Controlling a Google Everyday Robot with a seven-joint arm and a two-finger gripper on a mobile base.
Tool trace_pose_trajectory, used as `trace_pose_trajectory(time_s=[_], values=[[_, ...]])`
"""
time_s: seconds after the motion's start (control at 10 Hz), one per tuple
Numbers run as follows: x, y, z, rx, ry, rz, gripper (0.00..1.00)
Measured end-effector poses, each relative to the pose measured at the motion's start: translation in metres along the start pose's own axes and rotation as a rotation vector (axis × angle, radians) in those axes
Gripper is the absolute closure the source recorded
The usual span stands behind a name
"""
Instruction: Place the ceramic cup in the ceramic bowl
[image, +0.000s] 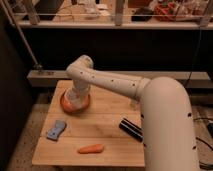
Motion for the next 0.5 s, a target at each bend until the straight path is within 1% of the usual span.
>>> trace_pose_trajectory(time_s=[0.1, 0.5], values=[[0.0001, -0.0001, 0.0002, -0.001, 0.001, -0.002, 0.57], [0.0009, -0.0016, -0.0001, -0.006, 0.005, -0.007, 0.56]])
